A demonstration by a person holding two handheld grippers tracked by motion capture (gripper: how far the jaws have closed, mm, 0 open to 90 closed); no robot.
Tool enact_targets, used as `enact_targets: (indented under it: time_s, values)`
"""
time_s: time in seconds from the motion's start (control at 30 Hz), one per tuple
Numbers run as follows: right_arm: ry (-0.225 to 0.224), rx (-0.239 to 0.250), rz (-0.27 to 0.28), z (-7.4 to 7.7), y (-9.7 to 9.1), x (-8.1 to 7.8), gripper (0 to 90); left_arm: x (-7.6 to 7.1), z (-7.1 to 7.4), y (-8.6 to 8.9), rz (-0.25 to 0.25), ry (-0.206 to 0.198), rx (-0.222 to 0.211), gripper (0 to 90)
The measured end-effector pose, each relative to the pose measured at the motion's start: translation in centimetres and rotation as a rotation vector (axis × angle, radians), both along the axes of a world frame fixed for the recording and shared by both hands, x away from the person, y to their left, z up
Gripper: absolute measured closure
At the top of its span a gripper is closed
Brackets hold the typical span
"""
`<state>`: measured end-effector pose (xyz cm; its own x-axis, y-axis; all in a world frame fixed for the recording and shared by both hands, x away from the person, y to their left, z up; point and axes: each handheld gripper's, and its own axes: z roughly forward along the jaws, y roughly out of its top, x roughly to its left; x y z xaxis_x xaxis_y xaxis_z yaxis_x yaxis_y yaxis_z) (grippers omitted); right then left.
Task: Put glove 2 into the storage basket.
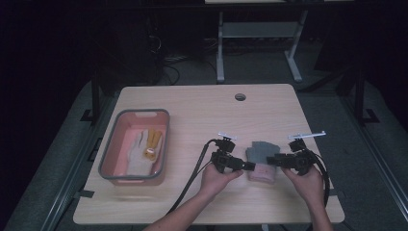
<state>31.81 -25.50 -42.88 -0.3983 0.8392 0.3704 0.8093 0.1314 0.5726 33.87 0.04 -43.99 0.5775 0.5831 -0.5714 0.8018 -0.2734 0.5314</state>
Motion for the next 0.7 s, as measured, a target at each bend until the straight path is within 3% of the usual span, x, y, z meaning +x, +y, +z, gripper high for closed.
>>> enact_targets:
  time_s: [0.13, 0.27, 0.4, 0.7]
  values:
    - [0.010, 0.033, -0.029, -0.5, -0.6, -0.1, 49.0, 0.1, -0.6, -0.7, 0.022, 0.023, 0.016, 34.6]
    - [0.027, 0.049, -0.037, -1.1, -1.1, -0.4, 48.8, -0.1, -1.1, -1.3, 0.025, 0.045, 0.003, 34.8]
    - [0.040, 0.100, -0.060, -1.8, -1.7, -0.5, 48.3, -0.2, -1.8, -2.0, 0.022, 0.067, 0.020, 36.4]
    - [0.091, 0.141, -0.076, -3.2, -1.8, -0.3, 47.8, -0.3, -2.6, -2.6, 0.032, 0.069, 0.030, 41.0]
